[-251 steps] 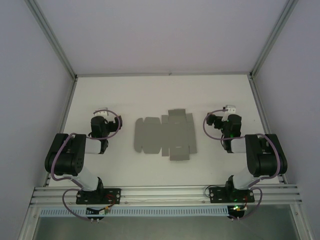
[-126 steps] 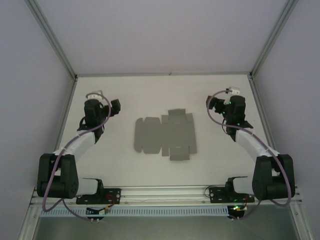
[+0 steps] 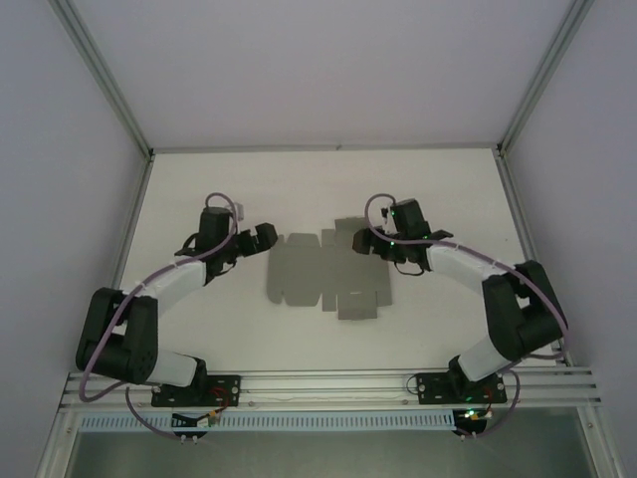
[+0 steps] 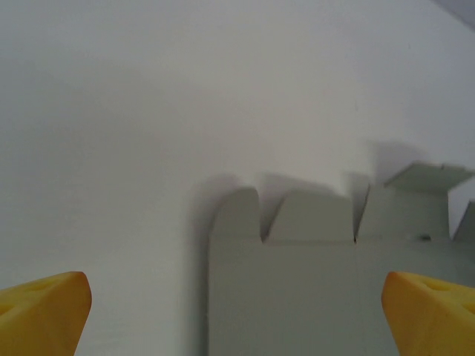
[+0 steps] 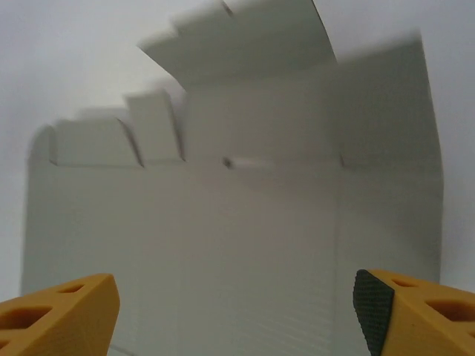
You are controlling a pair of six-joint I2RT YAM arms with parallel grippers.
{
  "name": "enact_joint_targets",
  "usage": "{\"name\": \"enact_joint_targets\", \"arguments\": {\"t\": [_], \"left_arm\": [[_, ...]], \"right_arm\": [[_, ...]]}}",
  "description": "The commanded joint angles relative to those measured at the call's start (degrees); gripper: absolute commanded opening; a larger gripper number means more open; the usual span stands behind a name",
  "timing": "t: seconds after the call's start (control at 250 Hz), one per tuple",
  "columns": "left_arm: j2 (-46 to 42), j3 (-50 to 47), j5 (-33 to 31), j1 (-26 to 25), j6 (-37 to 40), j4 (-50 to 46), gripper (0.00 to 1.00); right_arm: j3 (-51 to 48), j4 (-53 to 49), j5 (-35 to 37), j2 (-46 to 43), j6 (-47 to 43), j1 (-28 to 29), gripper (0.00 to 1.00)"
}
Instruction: Assemble paper box
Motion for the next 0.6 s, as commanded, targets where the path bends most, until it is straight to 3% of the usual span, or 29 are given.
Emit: {"name": "enact_joint_targets", "arguments": {"t": [0.0, 0.339, 0.483, 0.595], "left_arm": [[0.9, -1.6, 4.8, -1.6, -1.2, 0.2, 1.00], [4.4, -4.2, 12.8, -2.7, -2.6, 7.1, 1.00], [7.0, -5.3, 18.0, -2.9, -6.2, 14.6, 0.90], [8.5, -5.9, 18.0, -2.8, -7.1, 16.8, 0.85]], "right_arm": [[-0.8, 0.7, -1.1, 3.0, 3.4, -0.1, 0.83], [-2.4, 3.4, 1.6, 10.1, 4.4, -0.2, 0.83], [-3.1, 4.8, 1.8, 10.8, 4.3, -0.5, 0.82], [-5.0, 7.9, 0.3, 10.5, 4.9, -1.3, 0.82]]}}
